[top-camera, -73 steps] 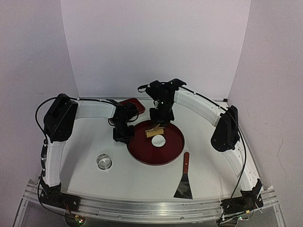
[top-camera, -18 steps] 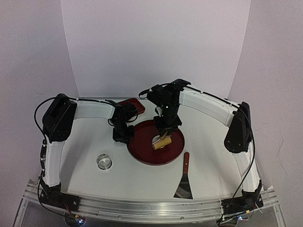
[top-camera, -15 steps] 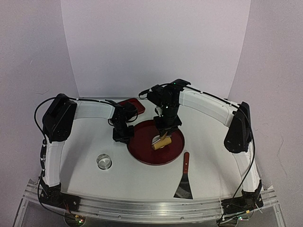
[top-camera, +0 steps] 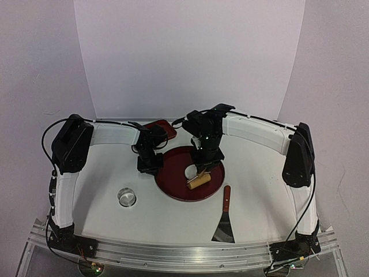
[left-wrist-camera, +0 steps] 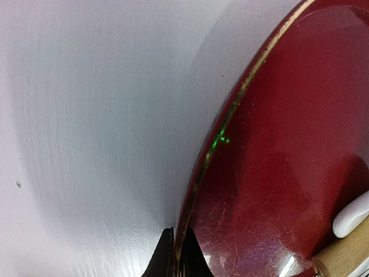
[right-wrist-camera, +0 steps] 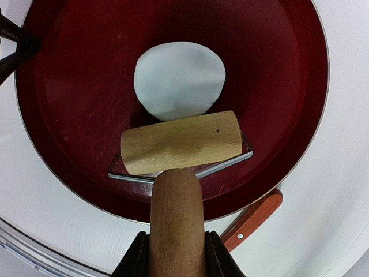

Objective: Roll out the dumpling wrappers from the dough

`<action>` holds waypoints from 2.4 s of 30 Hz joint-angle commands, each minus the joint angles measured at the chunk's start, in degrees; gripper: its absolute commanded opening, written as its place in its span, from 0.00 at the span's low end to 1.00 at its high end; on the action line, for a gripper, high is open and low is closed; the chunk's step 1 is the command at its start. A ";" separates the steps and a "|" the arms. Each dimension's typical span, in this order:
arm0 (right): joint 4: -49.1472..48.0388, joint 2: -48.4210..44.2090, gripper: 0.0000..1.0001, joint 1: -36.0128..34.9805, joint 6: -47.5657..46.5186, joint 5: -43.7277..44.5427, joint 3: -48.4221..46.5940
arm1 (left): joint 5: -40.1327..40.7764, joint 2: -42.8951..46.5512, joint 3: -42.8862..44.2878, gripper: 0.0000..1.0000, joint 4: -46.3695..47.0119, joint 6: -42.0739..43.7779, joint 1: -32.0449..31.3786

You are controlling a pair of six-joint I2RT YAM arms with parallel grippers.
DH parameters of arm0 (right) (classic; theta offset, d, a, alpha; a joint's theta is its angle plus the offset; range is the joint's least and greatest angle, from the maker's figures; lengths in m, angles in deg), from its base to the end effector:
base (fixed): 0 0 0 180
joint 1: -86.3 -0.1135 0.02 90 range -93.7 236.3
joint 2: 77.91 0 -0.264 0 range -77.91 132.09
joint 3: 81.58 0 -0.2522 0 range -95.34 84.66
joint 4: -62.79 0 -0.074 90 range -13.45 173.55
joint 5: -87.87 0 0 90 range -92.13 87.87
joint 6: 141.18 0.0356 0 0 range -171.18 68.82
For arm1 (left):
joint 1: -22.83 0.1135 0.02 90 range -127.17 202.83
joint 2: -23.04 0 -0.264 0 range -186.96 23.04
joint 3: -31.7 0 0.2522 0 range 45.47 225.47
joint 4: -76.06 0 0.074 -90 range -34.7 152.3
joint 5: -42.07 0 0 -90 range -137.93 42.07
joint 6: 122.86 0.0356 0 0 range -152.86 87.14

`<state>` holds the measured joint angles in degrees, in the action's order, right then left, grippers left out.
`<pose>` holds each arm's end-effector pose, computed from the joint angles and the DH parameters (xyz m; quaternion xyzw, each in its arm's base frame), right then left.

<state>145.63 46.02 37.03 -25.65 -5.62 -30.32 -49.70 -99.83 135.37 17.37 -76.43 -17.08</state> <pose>0.2864 0.3359 0.2465 -0.2076 0.9722 0.0874 0.0644 0.3249 -0.2732 0.1452 -0.0301 0.9938 -0.0817 0.0685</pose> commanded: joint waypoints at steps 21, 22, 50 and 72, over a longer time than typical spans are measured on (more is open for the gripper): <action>8.22 3.06 0.00 -0.09 -2.68 -1.42 -17.63 | 4.93 -5.77 -0.19 0.00 -8.48 2.87 -0.73; 8.15 3.54 0.00 -0.04 -2.71 -0.49 -17.81 | 4.92 -5.69 -0.13 0.00 -8.57 2.95 -0.70; 2.61 5.67 0.00 2.67 -6.68 2.09 -1.13 | 4.92 -6.22 0.90 0.00 -10.10 4.45 -0.68; -14.01 10.64 0.00 4.02 -8.11 -4.07 23.86 | 4.32 -8.58 3.93 0.00 -16.34 4.45 0.42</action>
<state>123.72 42.73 39.73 -33.27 -7.05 -17.14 -50.05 -102.98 141.17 11.74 -74.83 -16.96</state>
